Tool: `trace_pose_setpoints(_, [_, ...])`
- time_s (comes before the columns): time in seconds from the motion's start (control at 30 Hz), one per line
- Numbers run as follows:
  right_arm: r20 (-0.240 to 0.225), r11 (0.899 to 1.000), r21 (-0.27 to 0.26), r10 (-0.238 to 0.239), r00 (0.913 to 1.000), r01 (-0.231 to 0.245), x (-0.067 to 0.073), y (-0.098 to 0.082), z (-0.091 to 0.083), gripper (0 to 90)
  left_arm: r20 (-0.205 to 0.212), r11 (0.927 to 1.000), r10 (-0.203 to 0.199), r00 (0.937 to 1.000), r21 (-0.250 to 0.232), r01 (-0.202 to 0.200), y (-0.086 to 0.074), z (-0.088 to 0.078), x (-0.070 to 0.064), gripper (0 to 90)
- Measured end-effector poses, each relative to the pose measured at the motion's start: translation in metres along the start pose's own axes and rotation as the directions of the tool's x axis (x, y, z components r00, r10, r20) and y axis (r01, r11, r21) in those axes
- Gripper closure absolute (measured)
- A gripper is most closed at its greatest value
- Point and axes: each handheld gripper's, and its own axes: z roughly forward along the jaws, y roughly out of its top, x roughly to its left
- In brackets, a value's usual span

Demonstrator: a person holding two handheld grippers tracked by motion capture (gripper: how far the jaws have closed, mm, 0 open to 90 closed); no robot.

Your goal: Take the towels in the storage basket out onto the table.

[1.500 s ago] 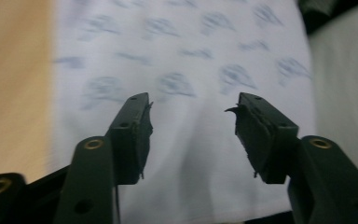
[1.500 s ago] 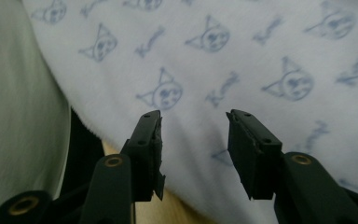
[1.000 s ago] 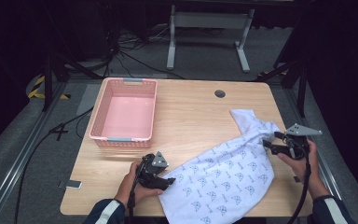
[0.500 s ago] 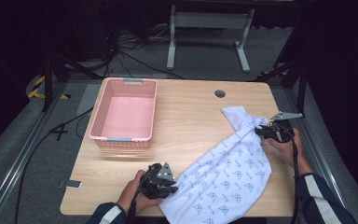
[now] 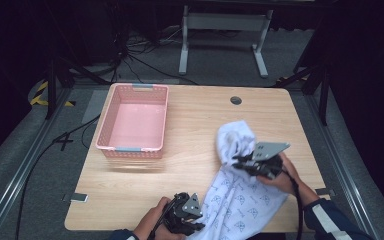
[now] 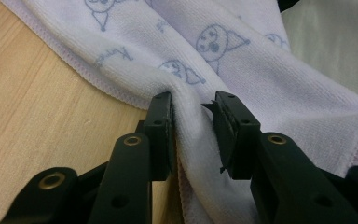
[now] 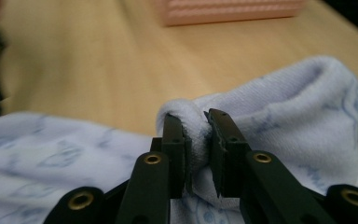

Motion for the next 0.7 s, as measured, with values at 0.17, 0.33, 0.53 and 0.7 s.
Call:
trace_pose_setpoints(0.17, [-0.088, 0.994, 0.09, -0.051, 0.9948, 0.059, 0.036, -0.011, 0.022, 74.3, -0.047, 0.9988, -0.031, 0.9984, -0.04, 0.029, -0.001, -0.01, 0.011, 55.4])
trace_pose_setpoints(0.33, [-0.131, 0.997, 0.075, 0.002, 0.9914, 0.007, 0.043, -0.018, 0.014, 58.1, -0.095, 0.9913, -0.092, 0.9913, -0.103, 0.082, 0.0, -0.015, 0.029, 50.7])
trace_pose_setpoints(0.53, [-0.097, 1.0, -0.007, 0.016, 0.9952, -0.017, 0.035, -0.01, -0.02, 48.9, -0.128, 0.9823, -0.141, 0.9817, -0.141, 0.123, 0.01, -0.007, 0.05, 48.5])
trace_pose_setpoints(0.7, [0.134, 0.99, -0.051, 0.134, 0.9819, -0.128, -0.008, -0.012, -0.045, 49.4, -0.14, 0.9909, -0.117, 0.9832, -0.083, 0.106, 0.027, 0.016, 0.061, 45.5])
